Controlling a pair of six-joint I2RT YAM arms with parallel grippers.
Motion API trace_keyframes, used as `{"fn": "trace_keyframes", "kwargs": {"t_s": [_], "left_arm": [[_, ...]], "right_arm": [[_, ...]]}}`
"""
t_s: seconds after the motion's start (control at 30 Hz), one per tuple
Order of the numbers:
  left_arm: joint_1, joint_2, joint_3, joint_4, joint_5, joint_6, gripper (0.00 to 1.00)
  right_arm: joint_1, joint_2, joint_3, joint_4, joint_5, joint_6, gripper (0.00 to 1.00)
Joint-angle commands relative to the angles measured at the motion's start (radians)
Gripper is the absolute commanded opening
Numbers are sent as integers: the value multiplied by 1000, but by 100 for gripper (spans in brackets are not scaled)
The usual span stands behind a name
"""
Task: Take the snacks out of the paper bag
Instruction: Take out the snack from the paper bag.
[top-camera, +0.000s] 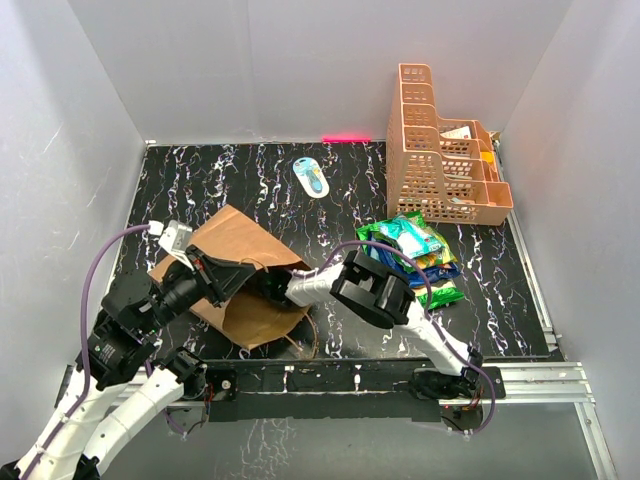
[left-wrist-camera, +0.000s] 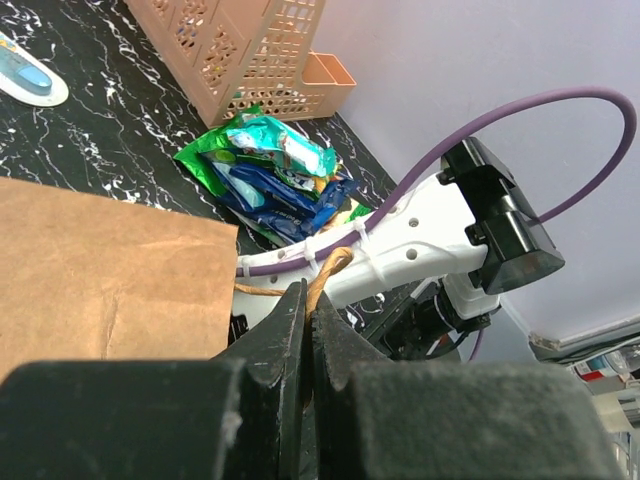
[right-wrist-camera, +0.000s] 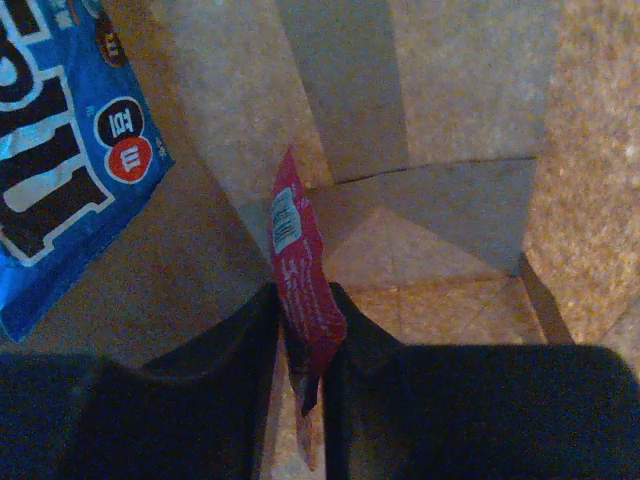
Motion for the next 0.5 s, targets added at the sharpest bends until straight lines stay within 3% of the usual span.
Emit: {"fn": "trace_keyframes", "kwargs": {"t_s": [0.0, 0.23, 0.47], "left_arm": [[1, -28, 43, -16, -38, -3, 0], [1, -44, 14, -44, -126, -9, 0], [1, -49, 4, -68, -234, -17, 0]], "right_arm": [[-12, -18, 22, 33, -20, 15, 20], [-11, -127, -98, 59, -5, 43, 8], [2, -347, -317, 56, -76, 146, 8]]}}
